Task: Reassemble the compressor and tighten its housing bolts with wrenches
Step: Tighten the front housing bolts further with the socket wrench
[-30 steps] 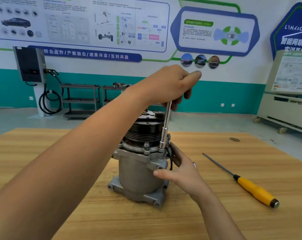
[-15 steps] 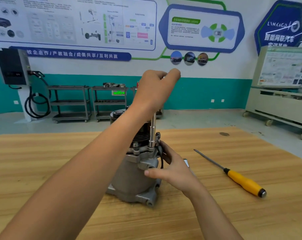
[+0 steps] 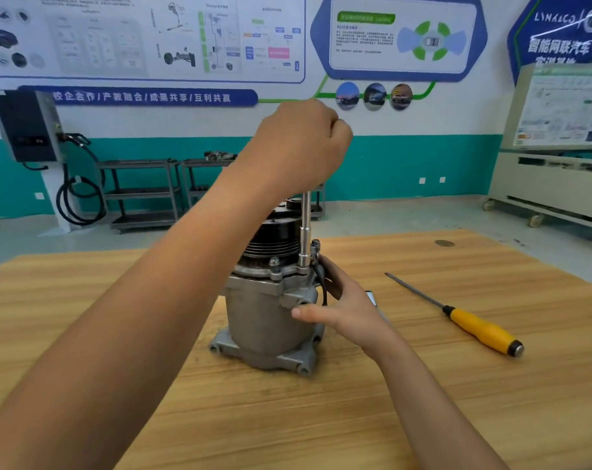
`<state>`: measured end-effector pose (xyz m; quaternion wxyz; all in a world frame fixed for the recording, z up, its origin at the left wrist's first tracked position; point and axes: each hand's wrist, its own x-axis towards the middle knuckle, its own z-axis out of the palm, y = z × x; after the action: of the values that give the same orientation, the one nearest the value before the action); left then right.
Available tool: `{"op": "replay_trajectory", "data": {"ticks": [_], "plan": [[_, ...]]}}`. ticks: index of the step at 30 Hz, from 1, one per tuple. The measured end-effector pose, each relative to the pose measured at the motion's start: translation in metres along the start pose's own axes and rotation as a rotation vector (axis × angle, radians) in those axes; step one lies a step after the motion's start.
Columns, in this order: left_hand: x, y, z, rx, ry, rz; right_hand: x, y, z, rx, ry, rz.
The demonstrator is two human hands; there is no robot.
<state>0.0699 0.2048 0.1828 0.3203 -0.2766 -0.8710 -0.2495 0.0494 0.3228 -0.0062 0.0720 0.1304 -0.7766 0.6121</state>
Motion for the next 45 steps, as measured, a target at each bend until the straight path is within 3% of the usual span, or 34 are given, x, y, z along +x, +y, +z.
{"op": "replay_trajectory", "data": {"ticks": [5, 8, 11, 17, 22, 24, 28, 32, 33, 36, 45], "plan": [[-0.01, 0.007, 0.026, -0.741, 0.211, -0.269, -0.004, -0.003, 0.003, 0.003, 0.016, 0.014], [-0.006, 0.007, 0.034, -0.784, 0.342, -0.287, -0.004, -0.002, 0.004, 0.006, 0.025, 0.022], [-0.003, 0.003, 0.035, -0.836, 0.359, -0.264, -0.003, 0.001, 0.004, 0.004, 0.034, 0.018], [0.001, -0.01, 0.03, -0.971, 0.215, -0.233, -0.002, 0.002, 0.002, 0.004, 0.026, 0.005], [0.003, -0.028, 0.019, -1.239, -0.192, -0.174, -0.001, 0.003, 0.002, 0.005, 0.036, -0.006], [0.003, -0.028, 0.016, -1.238, -0.25, -0.135, -0.001, 0.004, 0.003, 0.015, 0.041, -0.003], [-0.007, -0.022, 0.013, -1.078, -0.098, -0.195, -0.001, 0.004, 0.005, 0.026, 0.057, -0.007], [-0.015, -0.013, 0.003, -0.235, 0.135, -0.212, -0.001, 0.006, 0.004, 0.02, 0.055, -0.013], [-0.016, -0.012, 0.003, -0.129, 0.159, -0.229, -0.001, 0.006, 0.004, 0.02, 0.053, -0.017], [-0.023, -0.006, 0.01, -0.142, 0.248, -0.288, -0.001, 0.008, 0.004, 0.025, 0.065, -0.011], [-0.023, 0.001, 0.038, -0.49, 0.491, -0.36, -0.004, 0.0, 0.01, 0.02, 0.064, 0.014]]}}
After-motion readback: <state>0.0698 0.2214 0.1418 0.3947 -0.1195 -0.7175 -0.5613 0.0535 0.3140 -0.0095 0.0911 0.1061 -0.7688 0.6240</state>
